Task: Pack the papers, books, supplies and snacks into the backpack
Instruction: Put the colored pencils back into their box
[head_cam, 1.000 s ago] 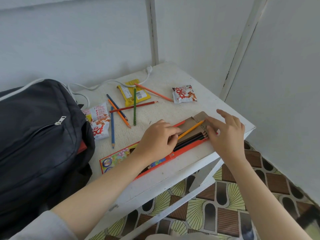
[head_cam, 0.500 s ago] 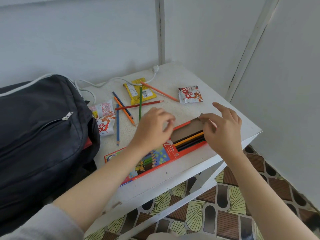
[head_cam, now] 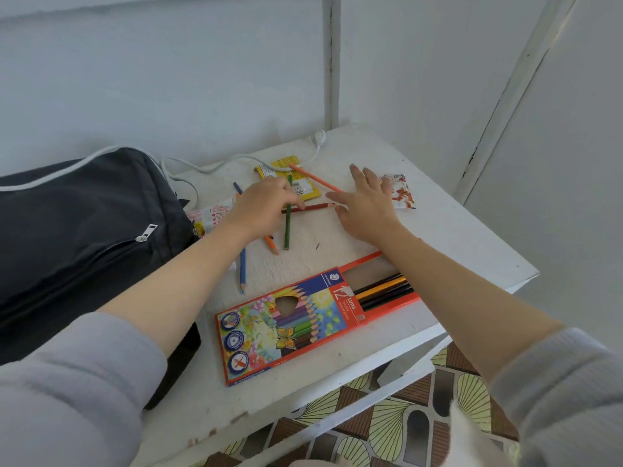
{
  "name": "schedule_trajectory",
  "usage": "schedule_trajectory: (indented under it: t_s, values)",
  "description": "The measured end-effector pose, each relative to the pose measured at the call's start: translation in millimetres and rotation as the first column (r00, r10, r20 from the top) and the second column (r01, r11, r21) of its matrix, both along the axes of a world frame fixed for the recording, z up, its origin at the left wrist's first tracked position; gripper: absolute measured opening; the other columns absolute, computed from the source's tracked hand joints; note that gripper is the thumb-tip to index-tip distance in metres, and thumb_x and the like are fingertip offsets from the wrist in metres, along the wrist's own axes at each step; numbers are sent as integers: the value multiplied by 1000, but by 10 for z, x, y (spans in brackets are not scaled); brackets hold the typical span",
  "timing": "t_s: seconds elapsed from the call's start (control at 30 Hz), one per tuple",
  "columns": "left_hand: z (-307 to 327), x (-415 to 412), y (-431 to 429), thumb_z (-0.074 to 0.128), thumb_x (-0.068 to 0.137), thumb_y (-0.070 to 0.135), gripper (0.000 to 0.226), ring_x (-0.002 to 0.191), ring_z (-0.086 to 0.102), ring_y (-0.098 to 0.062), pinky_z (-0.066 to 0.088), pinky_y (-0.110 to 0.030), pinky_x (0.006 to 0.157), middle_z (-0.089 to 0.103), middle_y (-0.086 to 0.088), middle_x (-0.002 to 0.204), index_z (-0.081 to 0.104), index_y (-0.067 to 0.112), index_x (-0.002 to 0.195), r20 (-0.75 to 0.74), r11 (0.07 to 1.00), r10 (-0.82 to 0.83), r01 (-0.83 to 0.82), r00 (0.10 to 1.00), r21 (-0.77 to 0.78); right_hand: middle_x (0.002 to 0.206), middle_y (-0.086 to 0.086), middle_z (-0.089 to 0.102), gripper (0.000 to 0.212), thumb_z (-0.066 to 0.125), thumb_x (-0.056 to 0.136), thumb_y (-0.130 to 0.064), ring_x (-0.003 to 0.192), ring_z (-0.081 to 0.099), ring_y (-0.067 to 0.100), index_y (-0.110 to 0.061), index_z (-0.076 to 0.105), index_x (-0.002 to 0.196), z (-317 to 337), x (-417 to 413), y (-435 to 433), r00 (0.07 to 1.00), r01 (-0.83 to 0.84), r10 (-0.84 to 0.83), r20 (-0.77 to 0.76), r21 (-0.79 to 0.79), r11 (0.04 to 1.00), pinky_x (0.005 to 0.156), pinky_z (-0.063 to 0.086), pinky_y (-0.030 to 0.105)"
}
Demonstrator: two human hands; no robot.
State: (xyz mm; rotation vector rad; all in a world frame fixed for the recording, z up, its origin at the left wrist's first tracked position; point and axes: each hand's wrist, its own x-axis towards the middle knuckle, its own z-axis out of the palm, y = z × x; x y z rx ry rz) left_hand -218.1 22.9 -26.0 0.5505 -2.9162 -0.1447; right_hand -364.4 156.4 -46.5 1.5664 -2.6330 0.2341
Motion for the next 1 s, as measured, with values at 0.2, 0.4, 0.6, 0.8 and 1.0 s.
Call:
schedule_trajectory:
  t_s: [0.2, 0.4, 0.6, 0.8, 1.0]
  values:
    - [-8, 7, -112, 67, 81, 7, 19, 103, 50, -23, 35, -30, 77, 60, -5, 106, 74, 19, 94, -14, 993, -101, 100, 995, -56, 152, 8, 29, 13, 65, 85, -24, 140, 20, 29, -23, 74, 93, 2, -29, -77, 982, -20, 63, 179, -232, 972, 113, 13, 43]
    - [169, -42, -33, 66, 84, 14, 22, 73, 47, -8, 35, -23, 66, 54, 2, 84, 71, 20, 105, -366, 960, 127, -21, 922, 280, 132, 4, 53, 10, 56, 91, -18, 125, 45, 20, -17, 66, 94, 110, -42, 151, 831, 141, 113, 544, -403, 904, 109, 30, 36]
    - [302, -19, 175, 61, 85, 6, 23, 72, 57, 7, 42, -4, 68, 69, 6, 92, 72, 21, 100, -350, 927, 72, 67, 934, 370, 82, -4, 64, 14, 51, 93, -10, 74, 60, 8, -19, 59, 86, 315, 20, 502, 617, 462, 233, 752, -586, 666, 71, 52, 24]
    - [348, -57, 487, 40, 81, -18, 57, 84, 60, -3, 53, -16, 69, 65, 4, 97, 64, 21, 116, -269, 768, 21, 157, 963, 621, 76, 0, 63, 14, 47, 96, -10, 62, 61, 11, -16, 55, 87, 513, 14, 882, 515, 652, 328, 792, -610, 451, 58, 51, 23]
    - [312, -37, 868, 54, 79, -11, 53, 91, 58, 4, 46, -9, 79, 59, 12, 103, 63, 26, 115, -252, 722, -133, 268, 958, 638, 80, 4, 67, 16, 45, 96, -9, 63, 64, 17, -17, 53, 86, 550, -3, 1214, 537, 707, 209, 817, -571, 417, 60, 56, 28]
